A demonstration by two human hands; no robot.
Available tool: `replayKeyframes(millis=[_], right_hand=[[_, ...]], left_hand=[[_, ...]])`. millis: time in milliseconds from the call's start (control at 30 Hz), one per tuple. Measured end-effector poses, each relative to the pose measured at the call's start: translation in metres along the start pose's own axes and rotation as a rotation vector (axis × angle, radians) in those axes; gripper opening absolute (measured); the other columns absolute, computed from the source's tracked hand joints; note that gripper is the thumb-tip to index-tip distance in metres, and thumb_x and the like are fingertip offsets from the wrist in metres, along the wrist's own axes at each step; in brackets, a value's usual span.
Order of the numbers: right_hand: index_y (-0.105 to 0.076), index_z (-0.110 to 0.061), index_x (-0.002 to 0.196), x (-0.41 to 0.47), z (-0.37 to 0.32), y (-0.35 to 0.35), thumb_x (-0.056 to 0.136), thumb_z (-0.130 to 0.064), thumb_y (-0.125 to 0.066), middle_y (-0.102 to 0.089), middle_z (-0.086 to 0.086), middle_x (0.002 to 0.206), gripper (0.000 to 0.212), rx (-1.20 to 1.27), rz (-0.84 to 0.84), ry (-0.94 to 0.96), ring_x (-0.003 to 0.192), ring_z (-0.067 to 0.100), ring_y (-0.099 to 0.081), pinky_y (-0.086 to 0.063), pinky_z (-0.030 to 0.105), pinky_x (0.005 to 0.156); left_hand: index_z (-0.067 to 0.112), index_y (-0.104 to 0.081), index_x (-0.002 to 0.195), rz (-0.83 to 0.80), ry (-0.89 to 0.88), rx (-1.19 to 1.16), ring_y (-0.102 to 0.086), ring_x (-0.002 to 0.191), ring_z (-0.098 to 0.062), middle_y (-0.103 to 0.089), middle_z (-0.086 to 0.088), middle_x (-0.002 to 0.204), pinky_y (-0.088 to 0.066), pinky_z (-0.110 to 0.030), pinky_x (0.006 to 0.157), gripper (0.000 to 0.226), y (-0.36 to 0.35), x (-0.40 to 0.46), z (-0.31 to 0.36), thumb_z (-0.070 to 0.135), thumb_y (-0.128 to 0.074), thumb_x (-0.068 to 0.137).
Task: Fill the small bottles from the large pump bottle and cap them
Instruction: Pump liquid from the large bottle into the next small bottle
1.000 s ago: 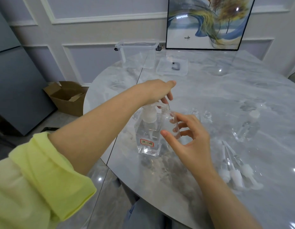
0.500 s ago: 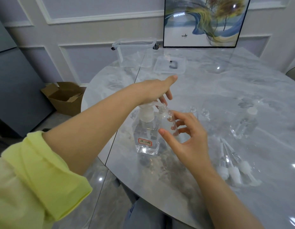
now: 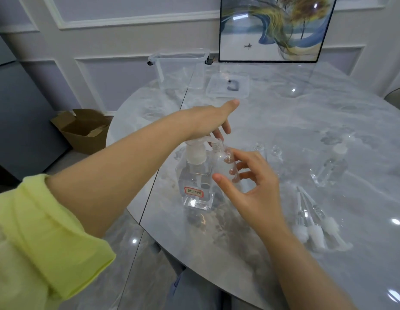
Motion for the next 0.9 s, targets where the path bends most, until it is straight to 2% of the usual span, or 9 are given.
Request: replayKeyframes(millis=[167,300,400,533,667,800,900], right_hand=[[-0.066,-0.024,0.125,0.0003,-0.0009,0.0003,0.081,-0.035,-0.083,-0.066,-0.008,0.110,0.048,0.000,0.002,0.006,0.096,0.011,-0.065,-0.054,0.018,0.078],[-0.066,-0.026,0.124,-0.0003,-0.0007,-0.0004,0.081,-0.033,-0.082,-0.066,-0.009,0.109,0.047,-0.005,-0.001,0.006,0.097,0.011,-0.065,-0.055,0.019,0.078],[-0.066,-0.024,0.125,-0.0005,0.0000,0.0001,0.081,-0.032,-0.083,-0.066,-0.009,0.109,0.048,-0.001,0.001,0.009,0.095,0.011,-0.065,-0.054,0.019,0.078],[-0.065,-0.028,0.124,-0.0001,-0.0013,-0.0006,0.080,-0.038,-0.082,-0.065,-0.011,0.108,0.048,-0.010,0.008,0.015,0.095,0.012,-0.065,-0.054,0.020,0.078],[-0.067,-0.028,0.123,-0.0008,-0.0007,-0.0015,0.080,-0.043,-0.078,-0.065,-0.011,0.107,0.047,0.011,0.017,-0.003,0.095,0.013,-0.065,-0.055,0.026,0.078],[-0.067,-0.027,0.124,-0.0015,-0.0012,-0.0005,0.081,-0.042,-0.078,-0.066,-0.009,0.109,0.047,-0.004,0.014,0.003,0.098,0.012,-0.065,-0.054,0.022,0.079],[-0.066,-0.028,0.124,-0.0008,-0.0027,-0.0019,0.081,-0.043,-0.077,-0.066,-0.008,0.108,0.046,0.003,0.012,0.007,0.095,0.011,-0.065,-0.053,0.019,0.077]], left_hand=[[0.027,-0.072,0.109,0.008,-0.012,0.000,-0.067,0.103,-0.020,-0.074,0.003,0.106,-0.042,-0.048,0.109,0.078,0.0008,0.0015,0.0019,0.075,-0.011,0.097],[0.026,-0.072,0.110,-0.001,0.011,0.007,-0.068,0.101,-0.019,-0.074,0.002,0.109,-0.046,-0.042,0.096,0.079,0.0011,0.0001,-0.0016,0.075,-0.011,0.098],[0.027,-0.072,0.109,0.014,-0.017,-0.017,-0.067,0.104,-0.020,-0.074,0.003,0.107,-0.043,-0.044,0.103,0.078,0.0019,0.0004,0.0005,0.075,-0.011,0.098],[0.026,-0.072,0.110,-0.018,0.013,-0.012,-0.067,0.102,-0.020,-0.073,0.002,0.110,-0.042,-0.035,0.083,0.080,-0.0012,0.0000,-0.0024,0.075,-0.010,0.098],[0.026,-0.073,0.108,-0.002,-0.003,-0.009,-0.066,0.104,-0.021,-0.074,0.001,0.109,-0.042,-0.045,0.103,0.080,-0.0009,-0.0011,0.0010,0.075,-0.011,0.097],[0.025,-0.072,0.111,0.023,0.009,0.040,-0.066,0.102,-0.019,-0.073,0.002,0.111,-0.042,-0.041,0.095,0.080,0.0014,-0.0032,0.0030,0.073,-0.010,0.099],[0.026,-0.073,0.110,0.030,0.005,0.032,-0.066,0.104,-0.020,-0.073,0.002,0.111,-0.041,-0.043,0.101,0.079,0.0019,-0.0049,0.0023,0.073,-0.010,0.099]])
Point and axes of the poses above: each hand's wrist, its own x-axis towards the middle knuckle, its own y-axis out of the back of the hand, z = x × y, the point moved 6 cm from there along x, towards the middle knuckle
